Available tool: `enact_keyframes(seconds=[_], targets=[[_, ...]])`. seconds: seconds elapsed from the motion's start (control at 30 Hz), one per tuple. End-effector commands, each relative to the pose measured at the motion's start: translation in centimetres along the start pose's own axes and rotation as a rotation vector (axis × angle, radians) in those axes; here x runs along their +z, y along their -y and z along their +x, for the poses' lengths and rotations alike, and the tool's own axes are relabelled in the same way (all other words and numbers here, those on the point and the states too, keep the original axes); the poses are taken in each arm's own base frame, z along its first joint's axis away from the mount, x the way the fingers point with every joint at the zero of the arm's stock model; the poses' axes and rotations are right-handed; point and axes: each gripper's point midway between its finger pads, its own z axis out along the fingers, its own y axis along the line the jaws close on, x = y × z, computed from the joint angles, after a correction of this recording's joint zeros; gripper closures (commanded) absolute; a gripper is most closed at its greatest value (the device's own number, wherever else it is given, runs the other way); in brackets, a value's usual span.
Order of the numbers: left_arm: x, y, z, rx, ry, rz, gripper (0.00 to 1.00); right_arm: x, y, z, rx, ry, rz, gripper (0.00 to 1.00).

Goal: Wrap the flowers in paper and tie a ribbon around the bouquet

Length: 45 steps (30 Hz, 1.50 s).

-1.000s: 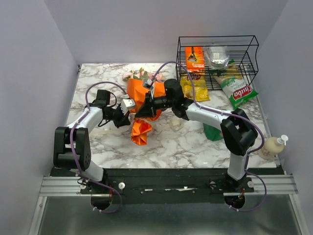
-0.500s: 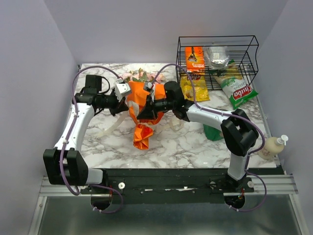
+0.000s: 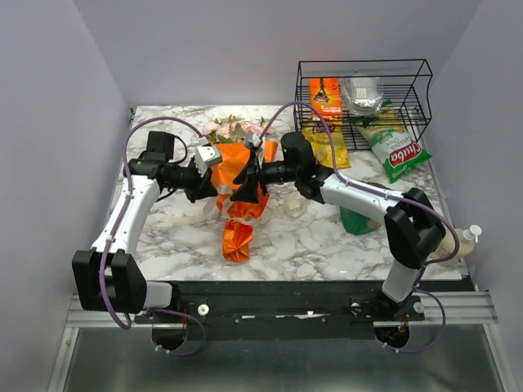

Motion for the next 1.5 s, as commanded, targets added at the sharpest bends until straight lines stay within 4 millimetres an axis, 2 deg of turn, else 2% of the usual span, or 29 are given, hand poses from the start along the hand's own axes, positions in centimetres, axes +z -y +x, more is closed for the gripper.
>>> enact_keyframes(seconds=[0.0,0.1,0.2,0.27,0.3,0.33,0.4,0.43,0.47,0.53,0.57,0.67,0.73,0.77,0.8,0.83,0.87,0.9,0.93,0.97,1.03,1.07,1.13,1.17,1.23,1.27,1.33,1.43,1.47], targets=[[0.0,1.4,-1.6,-0.037,0.08,0.031,1.0,1.2,0.3,-0.8,-0.023,0.021,-0.012,0.28],[0.0,1.9,-2.3,-0.044,0.108,0.056,1.0,2.0,0.3,-0.3,-0.003,0.009,-0.024,0.27],[0.3,2.1,-1.8,-0.049,0.103,0.065,1.0,2.4,0.7,0.2,0.017,-0.008,-0.02,0.27],[0.5,2.3,-1.5,-0.047,0.102,0.075,1.0,2.6,1.0,-0.3,0.022,-0.004,-0.02,0.33],[0.7,2.4,-1.2,-0.052,0.099,0.08,1.0,2.8,1.0,-0.2,0.027,-0.011,-0.025,0.39],[0.8,2.4,-1.1,-0.052,0.099,0.08,1.0,3.0,1.0,-0.8,0.027,-0.007,-0.03,0.59],[0.8,2.1,-1.1,-0.045,0.097,0.068,1.0,3.0,0.8,-0.5,0.044,-0.021,-0.043,0.78],[0.8,1.8,-1.0,-0.044,0.087,0.053,1.0,2.9,0.6,-0.5,0.05,-0.022,-0.046,0.93],[0.7,1.5,-1.0,-0.045,0.078,0.039,0.98,2.7,0.6,0.0,0.056,-0.029,-0.041,0.99],[0.4,0.6,-0.4,-0.04,0.032,-0.017,0.76,2.4,0.5,0.3,0.057,-0.033,-0.028,0.99],[0.2,0.6,0.2,-0.036,0.002,-0.029,0.58,1.9,0.3,0.4,0.056,-0.036,-0.012,1.0],[-1.1,0.2,1.8,0.064,-0.083,-0.098,0.38,1.3,0.1,0.5,0.065,-0.048,0.016,0.99],[-2.0,1.3,2.3,0.156,-0.076,-0.132,0.32,1.1,0.1,0.5,0.103,-0.047,0.031,1.0],[-2.1,1.1,1.3,0.239,-0.019,-0.16,0.2,1.1,0.1,0.4,0.123,-0.046,0.039,1.0],[-1.9,2.2,2.4,0.252,0.021,-0.182,0.13,1.2,0.3,0.3,0.143,-0.044,0.047,1.0],[-1.6,2.1,2.3,0.25,0.07,-0.221,0.06,1.2,0.2,0.3,0.172,-0.045,0.053,1.0],[-1.4,1.1,0.1,0.326,0.176,-0.293,0.01,1.2,0.3,0.4,0.185,-0.045,0.067,1.0],[-0.3,1.9,1.6,0.289,0.19,-0.28,0.01,1.1,0.4,0.3,0.191,-0.043,0.076,1.0],[0.5,2.1,1.7,0.294,0.192,-0.274,0.01,1.0,0.4,0.5,0.204,-0.044,0.086,1.0],[1.5,2.6,1.0,0.307,0.205,-0.263,0.01,0.9,0.4,0.4,0.208,-0.04,0.09,1.0],[2.9,1.5,1.7,0.229,0.155,-0.282,0.01,1.0,0.3,0.3,0.225,-0.038,0.089,1.0],[3.2,1.0,0.8,0.232,0.181,-0.297,0.01,1.0,0.2,0.1,0.232,-0.036,0.086,1.0],[4.1,0.4,0.8,0.197,0.192,-0.299,0.01,1.0,0.2,-0.2,0.243,-0.031,0.085,1.0],[4.2,0.1,0.1,0.212,0.217,-0.308,0.01,1.1,0.2,-0.5,0.241,-0.026,0.083,1.0],[4.7,-0.1,0.6,0.199,0.212,-0.305,0.04,1.1,0.3,-0.8,0.247,-0.021,0.087,0.99],[4.8,-0.3,0.8,0.195,0.206,-0.313,0.1,1.2,0.4,-0.7,0.25,-0.022,0.087,1.0],[5.1,-0.4,1.5,0.186,0.191,-0.314,0.17,1.4,0.4,-1.0,0.253,-0.019,0.082,1.0],[5.6,0.9,1.9,0.214,0.209,-0.25,0.36,1.6,0.3,-1.3,0.272,-0.017,0.069,1.0],[5.6,1.4,1.2,0.233,0.244,-0.225,0.53,1.6,0.3,-1.4,0.281,-0.014,0.069,1.0]])
